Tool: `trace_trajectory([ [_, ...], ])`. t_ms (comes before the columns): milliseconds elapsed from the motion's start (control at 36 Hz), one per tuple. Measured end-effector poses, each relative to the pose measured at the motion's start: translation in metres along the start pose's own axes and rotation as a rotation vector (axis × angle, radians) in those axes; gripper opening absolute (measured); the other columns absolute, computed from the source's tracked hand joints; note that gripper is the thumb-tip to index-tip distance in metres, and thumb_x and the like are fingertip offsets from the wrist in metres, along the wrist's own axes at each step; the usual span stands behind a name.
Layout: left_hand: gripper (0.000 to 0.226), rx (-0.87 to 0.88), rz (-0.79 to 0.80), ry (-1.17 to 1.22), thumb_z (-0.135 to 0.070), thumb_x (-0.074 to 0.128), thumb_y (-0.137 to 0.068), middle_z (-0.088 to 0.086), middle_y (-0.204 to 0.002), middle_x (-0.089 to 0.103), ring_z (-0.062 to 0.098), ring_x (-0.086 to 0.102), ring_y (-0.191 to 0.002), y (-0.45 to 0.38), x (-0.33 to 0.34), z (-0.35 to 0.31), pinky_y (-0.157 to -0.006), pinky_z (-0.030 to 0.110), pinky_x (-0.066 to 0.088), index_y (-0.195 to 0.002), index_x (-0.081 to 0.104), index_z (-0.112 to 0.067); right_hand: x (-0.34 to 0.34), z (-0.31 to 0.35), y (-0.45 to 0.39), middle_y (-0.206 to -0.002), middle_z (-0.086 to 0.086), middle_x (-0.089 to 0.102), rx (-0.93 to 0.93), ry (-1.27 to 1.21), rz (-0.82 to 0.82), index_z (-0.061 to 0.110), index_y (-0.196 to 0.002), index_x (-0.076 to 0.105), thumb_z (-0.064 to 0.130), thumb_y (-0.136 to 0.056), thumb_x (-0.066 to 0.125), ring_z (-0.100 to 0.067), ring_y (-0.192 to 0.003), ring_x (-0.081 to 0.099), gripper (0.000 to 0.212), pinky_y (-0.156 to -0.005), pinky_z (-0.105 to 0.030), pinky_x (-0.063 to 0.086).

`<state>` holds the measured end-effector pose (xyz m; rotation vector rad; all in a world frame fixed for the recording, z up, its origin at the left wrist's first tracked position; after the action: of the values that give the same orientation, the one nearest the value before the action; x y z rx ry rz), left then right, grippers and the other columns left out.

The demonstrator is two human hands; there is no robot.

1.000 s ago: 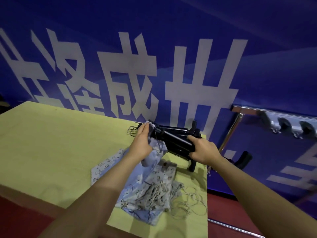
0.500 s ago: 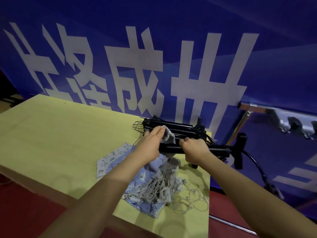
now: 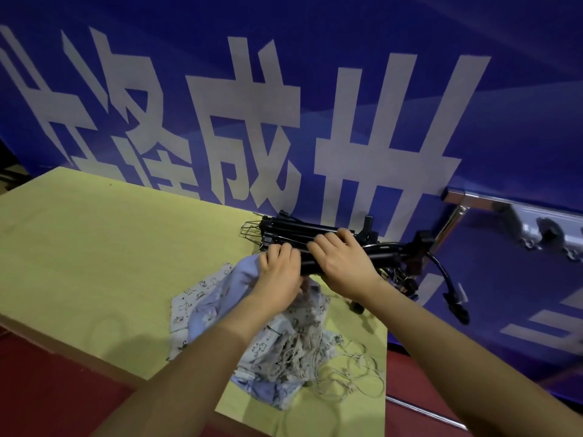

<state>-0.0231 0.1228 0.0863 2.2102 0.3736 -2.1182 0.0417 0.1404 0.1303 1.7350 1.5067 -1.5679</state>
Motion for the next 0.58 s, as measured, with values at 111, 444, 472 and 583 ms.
trace_trajectory([
  [111,0.035,-0.106,-0.006,0.116,-0.019,0.048,-0.091,0.006,-0.127,0.04,0.027,0.035,-0.118,-0.007,0.002,0.022,-0.095,0.036,0.031,-0.125,0.039,-0.013,-0.014,0.004,0.004,-0.098,-0.004,0.059,-0.016,-0.078,-0.191,0.012,-0.108,0.056,0.03,-0.081,0.061,-0.024,-0.086,0.051,0.033,-0.078,-0.033,0.031],
  [444,0.041,-0.258,-0.1,0.514,-0.041,0.05,-0.093,0.008,-0.118,0.045,0.026,0.033,-0.115,-0.013,-0.001,0.064,-0.093,0.036,0.031,-0.117,0.046,-0.009,0.1,-0.001,0.0,-0.136,-0.009,0.041,0.437,-0.561,0.374,0.017,-0.141,0.034,0.034,-0.087,0.056,-0.031,-0.119,0.041,0.06,-0.095,-0.038,0.032],
  [472,0.041,-0.26,-0.098,0.549,-0.041,0.051,-0.093,0.008,-0.117,0.045,0.026,0.033,-0.116,-0.012,0.0,0.066,-0.094,0.037,0.032,-0.118,0.046,-0.009,0.104,0.0,-0.002,-0.138,-0.009,0.039,0.457,-0.581,0.398,0.02,-0.142,0.033,0.034,-0.087,0.056,-0.032,-0.121,0.04,0.062,-0.097,-0.039,0.031],
  [583,0.04,-0.275,-0.107,0.645,-0.038,0.052,-0.093,0.007,-0.117,0.045,0.024,0.033,-0.116,-0.011,0.0,0.075,-0.097,0.037,0.034,-0.121,0.046,-0.009,0.105,0.002,-0.017,-0.116,-0.01,0.061,0.499,-0.819,0.334,0.013,-0.119,0.06,0.021,-0.092,0.053,-0.029,-0.107,0.057,0.029,-0.087,-0.033,0.039],
])
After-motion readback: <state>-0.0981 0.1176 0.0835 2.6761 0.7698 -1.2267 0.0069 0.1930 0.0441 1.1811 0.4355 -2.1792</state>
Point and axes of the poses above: each hand's wrist, its own y-axis away from the middle knuckle, its own x-axis out of the palm, z = x × y, the point moved 10 cm from there along -y, towards the middle knuckle
